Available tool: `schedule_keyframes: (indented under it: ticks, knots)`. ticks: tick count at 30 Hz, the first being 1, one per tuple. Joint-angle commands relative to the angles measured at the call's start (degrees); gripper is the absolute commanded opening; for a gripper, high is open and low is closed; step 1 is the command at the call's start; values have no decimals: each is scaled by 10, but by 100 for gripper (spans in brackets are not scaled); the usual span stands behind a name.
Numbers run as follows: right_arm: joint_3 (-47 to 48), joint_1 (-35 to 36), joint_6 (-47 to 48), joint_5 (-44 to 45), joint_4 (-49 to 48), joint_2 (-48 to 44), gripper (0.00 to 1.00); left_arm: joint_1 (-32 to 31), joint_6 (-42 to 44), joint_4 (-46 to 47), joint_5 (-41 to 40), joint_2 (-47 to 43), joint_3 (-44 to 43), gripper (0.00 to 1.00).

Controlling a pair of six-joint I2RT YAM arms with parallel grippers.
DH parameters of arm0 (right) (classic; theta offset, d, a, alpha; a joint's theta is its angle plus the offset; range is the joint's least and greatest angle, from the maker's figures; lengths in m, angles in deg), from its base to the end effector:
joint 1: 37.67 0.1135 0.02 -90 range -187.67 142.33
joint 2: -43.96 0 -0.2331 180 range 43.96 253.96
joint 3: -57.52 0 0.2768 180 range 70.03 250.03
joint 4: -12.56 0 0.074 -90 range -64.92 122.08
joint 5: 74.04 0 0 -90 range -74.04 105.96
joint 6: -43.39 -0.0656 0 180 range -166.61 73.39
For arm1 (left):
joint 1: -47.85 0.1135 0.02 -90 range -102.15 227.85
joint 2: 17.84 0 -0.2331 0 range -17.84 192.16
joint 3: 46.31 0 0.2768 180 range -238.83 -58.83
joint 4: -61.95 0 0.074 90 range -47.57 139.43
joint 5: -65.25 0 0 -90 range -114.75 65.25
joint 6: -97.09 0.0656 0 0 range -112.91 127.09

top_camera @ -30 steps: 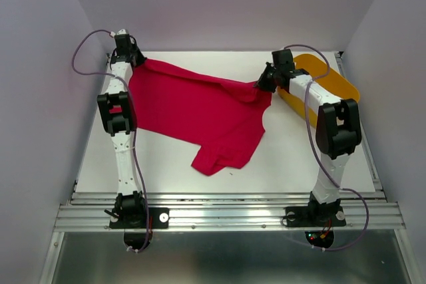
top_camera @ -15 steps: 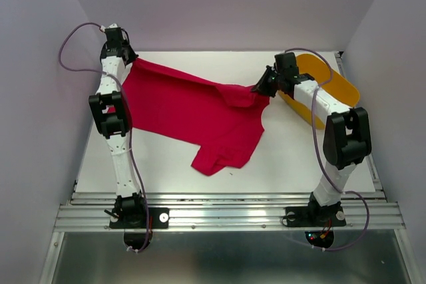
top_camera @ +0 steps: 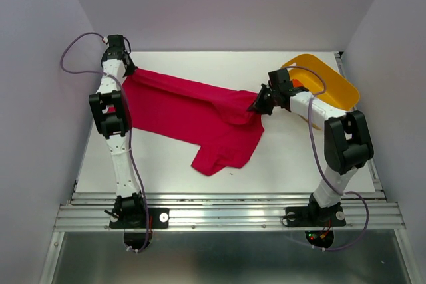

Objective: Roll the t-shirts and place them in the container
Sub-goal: Fold the T-shirt at the center of the board.

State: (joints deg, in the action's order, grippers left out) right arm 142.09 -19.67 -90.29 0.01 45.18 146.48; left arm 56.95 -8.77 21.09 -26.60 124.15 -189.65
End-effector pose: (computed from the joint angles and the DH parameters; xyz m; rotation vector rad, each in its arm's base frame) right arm 0.3947 0.1472 0.1499 0.4468 2.5429 0.7839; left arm 0.5803 0.0951 0.1748 -0.5052 2.2029 -0.0264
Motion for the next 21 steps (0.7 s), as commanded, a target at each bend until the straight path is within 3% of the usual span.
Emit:
schedule_keyframes:
  ticks: [1, 3, 4, 6, 7, 10, 16, 21]
  knots:
    - [-25, 1, -8, 9, -9, -48, 3, 11, 20, -13, -45, -54, 7, 0]
    - [-48, 1, -6, 24, -7, -50, 22, 12, 24, -22, -46, -51, 7, 0]
    - [-57, 1, -4, 29, -2, -51, 42, 12, 23, -27, -46, -48, 4, 13]
    - [-79, 1, -2, 35, 2, -51, 45, 12, 21, -48, -45, -37, -10, 41]
    - [-84, 1, 3, 37, 6, -51, 50, 12, 21, -52, -44, -36, -14, 66]
    - [-87, 1, 20, 65, 26, -54, 53, 12, 19, -59, -40, -37, -22, 77]
    - [-46, 12, 53, 118, 39, -58, 49, 0, 19, -52, -46, -66, -29, 78]
    - [14, 60, 80, 135, 46, -23, 40, -29, 18, -41, -17, -81, -12, 77]
